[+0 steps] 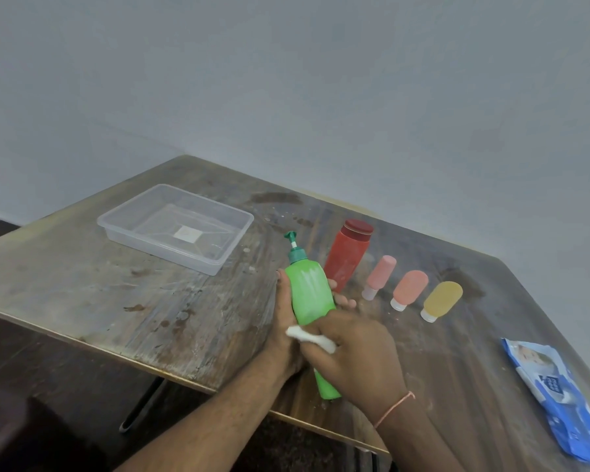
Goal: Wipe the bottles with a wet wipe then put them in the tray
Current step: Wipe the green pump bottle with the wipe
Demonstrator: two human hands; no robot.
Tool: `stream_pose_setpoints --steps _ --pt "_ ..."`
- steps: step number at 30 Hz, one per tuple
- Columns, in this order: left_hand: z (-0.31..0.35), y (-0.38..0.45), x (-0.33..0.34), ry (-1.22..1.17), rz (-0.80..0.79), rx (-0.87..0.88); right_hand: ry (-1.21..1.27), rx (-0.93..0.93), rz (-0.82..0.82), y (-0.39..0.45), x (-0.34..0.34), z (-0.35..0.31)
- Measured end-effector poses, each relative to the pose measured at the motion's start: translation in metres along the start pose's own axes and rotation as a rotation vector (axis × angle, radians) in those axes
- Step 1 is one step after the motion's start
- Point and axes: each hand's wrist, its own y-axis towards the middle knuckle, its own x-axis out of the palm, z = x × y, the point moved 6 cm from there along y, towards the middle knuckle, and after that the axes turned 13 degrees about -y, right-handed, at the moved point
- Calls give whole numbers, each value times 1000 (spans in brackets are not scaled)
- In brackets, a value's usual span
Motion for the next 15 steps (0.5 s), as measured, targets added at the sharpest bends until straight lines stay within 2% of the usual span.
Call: stream_pose_setpoints --steps 3,5,9,13,15 --pt "-3 2 -4 22 -3 -8 27 103 99 2 -10 11" --pt "-3 3 -7 24 -12 -13 51 125 58 -2 -10 16" --pt "-3 0 -1 8 -45 -15 -4 10 14 1 -6 1" --pt "3 -2 -1 95 15 28 -14 79 72 12 -8 4" --pt "2 -4 0 84 19 27 -12 99 49 10 -6 9"
